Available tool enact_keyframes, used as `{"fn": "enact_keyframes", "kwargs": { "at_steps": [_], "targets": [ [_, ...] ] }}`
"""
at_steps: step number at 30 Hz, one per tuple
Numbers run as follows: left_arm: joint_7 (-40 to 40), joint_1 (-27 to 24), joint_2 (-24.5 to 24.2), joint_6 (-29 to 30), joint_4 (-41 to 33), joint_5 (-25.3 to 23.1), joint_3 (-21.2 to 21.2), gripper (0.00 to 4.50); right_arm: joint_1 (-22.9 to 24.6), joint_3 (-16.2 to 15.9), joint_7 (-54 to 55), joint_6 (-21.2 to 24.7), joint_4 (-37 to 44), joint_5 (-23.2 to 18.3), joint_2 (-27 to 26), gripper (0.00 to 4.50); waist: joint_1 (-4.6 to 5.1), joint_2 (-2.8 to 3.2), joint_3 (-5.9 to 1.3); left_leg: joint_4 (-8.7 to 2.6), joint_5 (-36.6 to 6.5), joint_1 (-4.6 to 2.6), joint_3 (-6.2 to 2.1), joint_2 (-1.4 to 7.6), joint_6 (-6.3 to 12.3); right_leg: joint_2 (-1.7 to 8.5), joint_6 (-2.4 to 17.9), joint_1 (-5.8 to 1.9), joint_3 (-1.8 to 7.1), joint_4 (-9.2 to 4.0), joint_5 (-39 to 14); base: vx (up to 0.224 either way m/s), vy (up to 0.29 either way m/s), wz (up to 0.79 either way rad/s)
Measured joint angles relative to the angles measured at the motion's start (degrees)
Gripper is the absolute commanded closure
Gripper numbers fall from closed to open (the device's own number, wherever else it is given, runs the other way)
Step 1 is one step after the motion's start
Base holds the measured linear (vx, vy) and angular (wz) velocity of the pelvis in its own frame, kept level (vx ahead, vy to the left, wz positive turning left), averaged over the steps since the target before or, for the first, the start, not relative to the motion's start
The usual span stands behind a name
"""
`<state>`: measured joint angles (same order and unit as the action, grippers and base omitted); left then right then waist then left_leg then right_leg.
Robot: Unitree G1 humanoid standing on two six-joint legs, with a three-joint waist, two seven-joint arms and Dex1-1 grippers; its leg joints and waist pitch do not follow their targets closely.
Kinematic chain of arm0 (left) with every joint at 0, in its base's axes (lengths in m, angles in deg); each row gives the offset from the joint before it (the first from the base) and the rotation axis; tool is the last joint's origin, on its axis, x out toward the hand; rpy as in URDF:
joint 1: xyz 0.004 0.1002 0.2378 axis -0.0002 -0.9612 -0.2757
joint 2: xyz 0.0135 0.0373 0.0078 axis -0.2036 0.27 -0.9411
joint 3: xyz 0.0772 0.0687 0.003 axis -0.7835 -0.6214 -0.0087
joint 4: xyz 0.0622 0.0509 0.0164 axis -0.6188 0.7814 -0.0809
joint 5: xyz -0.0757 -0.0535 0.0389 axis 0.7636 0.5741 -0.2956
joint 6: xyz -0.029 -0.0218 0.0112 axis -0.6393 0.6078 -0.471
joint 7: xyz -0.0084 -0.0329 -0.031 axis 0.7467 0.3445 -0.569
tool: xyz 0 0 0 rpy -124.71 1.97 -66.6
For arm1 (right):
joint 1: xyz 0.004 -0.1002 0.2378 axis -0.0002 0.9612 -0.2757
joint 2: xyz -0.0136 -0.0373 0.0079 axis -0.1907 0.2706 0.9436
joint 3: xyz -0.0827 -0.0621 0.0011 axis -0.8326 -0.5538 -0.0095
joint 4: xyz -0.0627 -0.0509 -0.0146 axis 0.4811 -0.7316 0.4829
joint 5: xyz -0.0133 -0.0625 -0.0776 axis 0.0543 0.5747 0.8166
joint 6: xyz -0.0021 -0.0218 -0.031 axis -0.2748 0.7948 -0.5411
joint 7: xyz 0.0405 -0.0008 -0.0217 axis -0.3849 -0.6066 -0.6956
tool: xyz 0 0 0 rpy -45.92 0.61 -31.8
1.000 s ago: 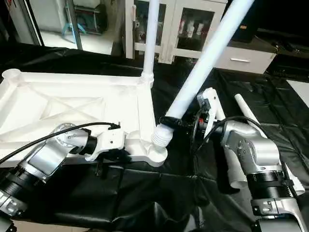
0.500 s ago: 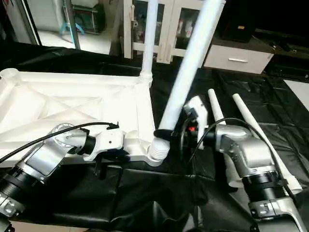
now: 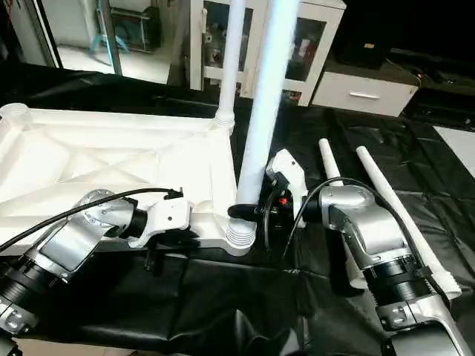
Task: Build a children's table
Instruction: Pick table leg
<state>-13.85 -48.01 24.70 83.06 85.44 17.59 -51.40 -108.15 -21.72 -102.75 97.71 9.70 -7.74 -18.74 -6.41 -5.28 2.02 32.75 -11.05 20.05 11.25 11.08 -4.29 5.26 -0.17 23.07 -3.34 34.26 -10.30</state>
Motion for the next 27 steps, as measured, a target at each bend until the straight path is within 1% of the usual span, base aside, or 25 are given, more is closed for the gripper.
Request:
{"fn": "enact_keyframes", "kwargs": {
  "at_steps": [6,13,16,22,27],
  "targets": [
    [0.4,-0.3,-0.3,0.3,-0.5,0.0,0.1,4.50,-0.1,-0.7,-0.1,-0.8,-0.4,0.6,-0.4,2.67,0.01,-0.46,-0.24,0.04,0.0,-0.06,0.00,0.02,0.00,0.00,0.0,0.00,0.01,0.14,0.0,0.000,0.000,0.00],
    [0.5,-0.5,-0.6,0.9,-0.5,-0.1,0.1,4.50,-0.2,-0.5,0.3,-2.2,-2.7,1.0,-2.1,2.67,0.29,-0.99,-0.60,0.11,0.0,-0.11,-0.01,0.04,-0.01,-0.01,0.0,-0.04,0.00,0.21,0.0,0.000,0.000,0.00],
    [0.6,-0.6,-0.7,1.1,-0.5,-0.5,0.1,4.50,-0.1,0.9,1.2,-2.5,-4.6,0.7,-4.0,2.67,0.62,-1.20,-0.75,0.18,0.0,-0.12,-0.05,0.04,-0.01,-0.01,0.0,-0.07,0.00,0.26,0.0,0.000,0.000,0.00],
    [1.1,-0.8,-1.0,1.3,-0.5,-0.6,0.2,4.50,1.8,3.5,2.7,-4.0,-7.1,-0.7,-6.0,2.67,1.17,-1.30,-0.82,0.38,0.0,-0.14,-0.15,0.04,-0.01,0.00,0.0,-0.22,0.00,0.30,0.0,0.000,0.000,0.00],
    [1.1,-0.8,-0.9,1.3,-0.5,-0.6,0.1,4.50,3.1,4.2,3.1,-4.9,-7.0,-1.5,-6.2,2.67,1.13,-1.47,-0.94,0.37,0.0,-0.13,-0.21,0.04,-0.01,-0.01,0.0,-0.22,-0.04,0.29,0.0,0.000,0.000,0.00]
  ]
}}
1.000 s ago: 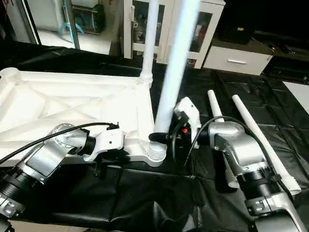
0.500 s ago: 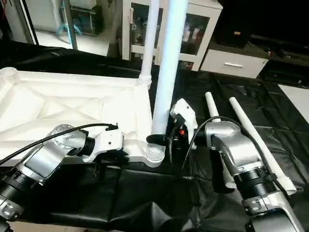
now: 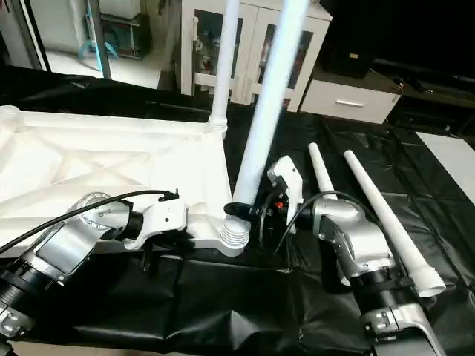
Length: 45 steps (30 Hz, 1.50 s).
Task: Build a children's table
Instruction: Pick table leg
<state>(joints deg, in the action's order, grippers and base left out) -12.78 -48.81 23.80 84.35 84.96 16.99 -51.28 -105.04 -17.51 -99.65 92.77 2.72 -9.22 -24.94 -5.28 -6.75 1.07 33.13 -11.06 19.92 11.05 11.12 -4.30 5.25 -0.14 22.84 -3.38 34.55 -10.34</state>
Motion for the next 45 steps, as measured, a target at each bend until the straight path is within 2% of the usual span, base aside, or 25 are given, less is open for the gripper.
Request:
{"fn": "enact_keyframes", "kwargs": {
  "at_steps": [12,19,29,38,45],
  "targets": [
    [0.0,0.0,0.1,-0.1,0.0,0.0,-0.2,4.50,4.8,3.1,0.8,-1.3,1.5,-2.1,-0.1,2.67,-0.15,-0.18,-0.15,-0.04,0.0,0.03,-0.09,0.00,0.00,0.00,0.0,-0.01,-0.09,-0.07,0.0,0.000,0.000,0.00],
    [0.0,0.1,0.2,-0.3,0.0,0.0,-0.3,4.50,6.5,3.4,1.5,-1.3,3.4,-2.2,0.0,2.67,-0.29,-0.14,-0.14,-0.10,0.0,0.04,-0.12,0.00,0.00,0.00,-0.1,-0.02,-0.12,-0.11,0.0,0.000,0.000,0.00],
    [-0.8,0.1,0.4,-0.5,-0.2,0.7,-1.1,4.50,7.6,0.1,-0.3,-2.0,7.4,-1.6,4.0,2.67,-0.89,0.34,-0.06,-0.21,0.0,0.05,-0.12,-0.02,0.00,0.00,-0.1,-0.01,-0.13,-0.16,-0.2,0.000,0.000,0.00],
    [-1.2,0.1,0.4,-0.5,-0.3,0.7,-1.1,4.50,7.3,-0.8,-0.4,-2.0,8.4,-0.6,4.4,2.67,-1.13,0.41,-0.06,-0.26,0.0,0.04,-0.11,-0.02,0.00,0.00,-0.1,-0.01,-0.14,-0.16,-0.2,0.000,0.000,0.00],
    [-1.2,0.1,0.3,-0.4,-0.2,0.7,-1.1,4.50,7.8,-1.7,1.0,-2.6,9.9,0.1,4.5,2.67,-1.13,0.76,-0.16,-0.27,0.0,0.02,-0.11,-0.02,0.00,0.00,-0.1,-0.02,-0.14,-0.15,-0.2,0.000,0.000,0.00]
  ]
}}
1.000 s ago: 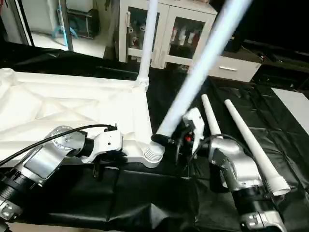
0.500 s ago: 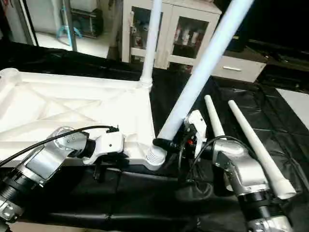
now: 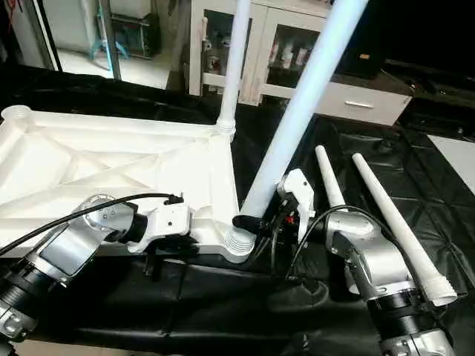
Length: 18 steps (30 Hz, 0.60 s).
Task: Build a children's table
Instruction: Pick table leg
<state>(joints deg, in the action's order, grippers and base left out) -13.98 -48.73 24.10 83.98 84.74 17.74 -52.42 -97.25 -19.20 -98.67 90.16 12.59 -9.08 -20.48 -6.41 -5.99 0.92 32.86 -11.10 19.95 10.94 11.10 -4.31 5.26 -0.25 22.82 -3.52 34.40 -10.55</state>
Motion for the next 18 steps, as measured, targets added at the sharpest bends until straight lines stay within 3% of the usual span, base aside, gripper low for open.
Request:
{"fn": "enact_keyframes", "kwargs": {
  "at_steps": [8,12,18],
  "targets": [
    [0.0,0.0,0.0,0.1,0.9,0.0,0.0,4.50,0.3,-1.0,2.1,-2.2,-0.4,1.6,-0.9,2.67,0.31,0.25,-0.08,-0.04,0.0,-0.18,-0.02,0.00,-0.01,0.00,-0.3,-0.33,0.00,0.00,-0.2,0.000,0.000,0.00],
    [-0.1,0.0,-0.1,0.2,1.3,-0.1,0.0,4.50,0.3,-1.5,3.0,-2.5,-0.5,1.8,-1.3,2.67,0.68,0.50,0.09,-0.23,0.0,-0.91,-0.06,-0.02,-0.02,0.00,-0.4,-0.82,-0.03,-0.19,-0.2,0.000,0.000,0.00],
    [-0.1,0.0,-0.3,0.1,1.5,0.0,0.1,4.50,0.4,-1.5,3.4,-3.5,-0.8,2.3,-1.9,2.67,1.14,0.60,0.14,-0.32,0.0,-0.91,-0.18,-0.06,-0.02,-0.01,-0.4,-0.89,-0.10,-0.30,-0.2,0.000,0.000,0.00]
  ]
}}
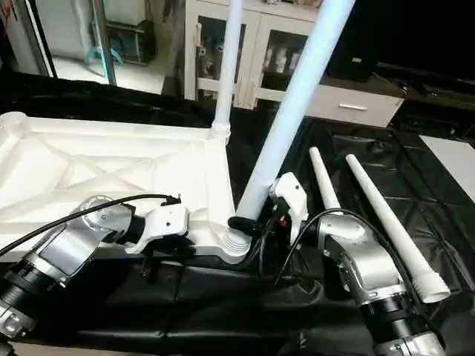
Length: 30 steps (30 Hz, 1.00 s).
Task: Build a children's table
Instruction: Pick table leg
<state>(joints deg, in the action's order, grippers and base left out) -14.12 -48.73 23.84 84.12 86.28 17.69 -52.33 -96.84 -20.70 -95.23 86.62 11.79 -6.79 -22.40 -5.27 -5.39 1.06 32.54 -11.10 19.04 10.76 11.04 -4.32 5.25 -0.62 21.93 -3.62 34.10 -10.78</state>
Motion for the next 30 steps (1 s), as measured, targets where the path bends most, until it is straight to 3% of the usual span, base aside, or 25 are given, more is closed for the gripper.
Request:
{"fn": "enact_keyframes", "kwargs": {
  "at_steps": [13,24,30],
  "targets": [
    [0.4,0.0,0.0,-1.0,0.9,-0.1,0.3,4.50,-0.1,0.1,0.8,-3.1,-1.4,0.1,-1.2,2.67,0.17,0.07,0.05,-0.13,0.0,0.01,-0.35,-0.07,0.00,0.00,0.0,0.00,-0.17,-0.01,0.0,0.000,0.000,0.00],
    [0.3,0.2,-0.3,-1.2,0.9,-0.1,0.9,4.50,-0.4,-0.6,0.7,-7.1,-1.5,1.1,-1.5,2.67,0.33,0.47,0.32,-0.34,0.0,0.01,-0.40,-0.11,0.00,-0.01,0.0,0.08,-0.20,-0.10,0.0,0.000,0.000,0.00],
    [0.3,0.4,-0.2,-1.2,1.1,-0.6,1.0,4.50,-1.4,0.8,0.7,-5.0,-3.6,0.4,-2.8,2.67,0.37,0.48,0.35,-0.35,0.0,0.02,-0.53,-0.15,0.00,-0.01,0.0,0.09,-0.28,-0.19,0.0,0.000,0.000,0.00]
  ]
}}
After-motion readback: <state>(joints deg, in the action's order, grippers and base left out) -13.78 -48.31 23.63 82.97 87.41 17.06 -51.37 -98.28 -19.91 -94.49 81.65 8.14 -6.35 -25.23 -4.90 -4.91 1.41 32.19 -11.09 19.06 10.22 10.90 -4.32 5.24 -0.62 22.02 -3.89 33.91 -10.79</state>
